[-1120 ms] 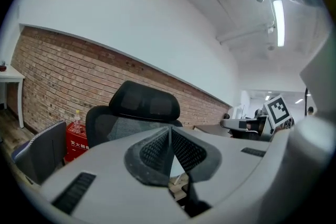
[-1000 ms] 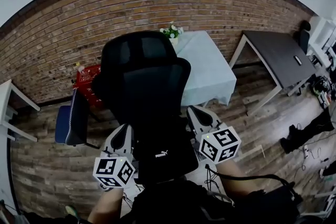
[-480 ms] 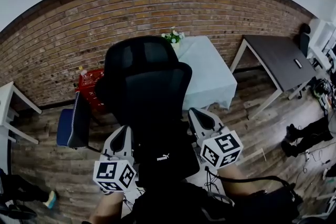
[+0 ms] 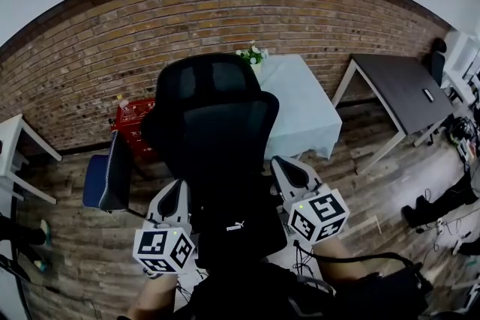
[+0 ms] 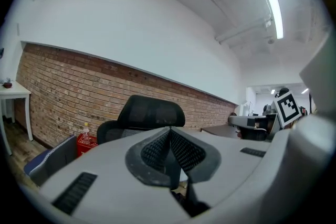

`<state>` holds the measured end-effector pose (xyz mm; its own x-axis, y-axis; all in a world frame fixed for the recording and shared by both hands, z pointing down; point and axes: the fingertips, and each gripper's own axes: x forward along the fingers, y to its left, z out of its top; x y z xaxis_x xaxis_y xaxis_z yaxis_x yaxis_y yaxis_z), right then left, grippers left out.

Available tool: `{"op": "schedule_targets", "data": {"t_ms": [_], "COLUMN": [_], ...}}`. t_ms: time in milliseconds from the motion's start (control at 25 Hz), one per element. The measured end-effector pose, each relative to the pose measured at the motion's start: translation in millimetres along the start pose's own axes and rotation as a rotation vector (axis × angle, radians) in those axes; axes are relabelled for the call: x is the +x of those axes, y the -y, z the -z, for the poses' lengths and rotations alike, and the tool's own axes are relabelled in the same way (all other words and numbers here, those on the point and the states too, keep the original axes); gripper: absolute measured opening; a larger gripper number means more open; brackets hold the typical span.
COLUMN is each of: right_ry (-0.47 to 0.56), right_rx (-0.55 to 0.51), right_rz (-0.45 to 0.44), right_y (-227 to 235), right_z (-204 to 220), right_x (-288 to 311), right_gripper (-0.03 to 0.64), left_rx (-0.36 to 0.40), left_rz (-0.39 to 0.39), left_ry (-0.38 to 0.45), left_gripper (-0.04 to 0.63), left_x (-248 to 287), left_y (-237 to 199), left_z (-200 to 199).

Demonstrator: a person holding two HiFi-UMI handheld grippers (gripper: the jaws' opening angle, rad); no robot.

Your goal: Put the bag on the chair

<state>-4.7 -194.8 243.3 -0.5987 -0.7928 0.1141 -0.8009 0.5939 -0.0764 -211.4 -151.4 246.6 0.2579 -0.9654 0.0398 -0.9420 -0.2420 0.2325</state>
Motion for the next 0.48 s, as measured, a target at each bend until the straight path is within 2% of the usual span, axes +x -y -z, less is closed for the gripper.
{"op": "schedule_targets", "data": {"t_ms": [480], "right_ry": [0.032], "right_rx": [0.014], "right_rz": [0.015], "right_y": [-0.8], "right_z": [-8.9], "right_x": [-2.5], "right_gripper": [0.015], "left_rx": [-0.001], "left_rz": [0.037], "left_ry": [0.02], "left_gripper": [0.014], "left_x": [-0.2], "left_y": [3.0], "left_z": [-5.5]}}
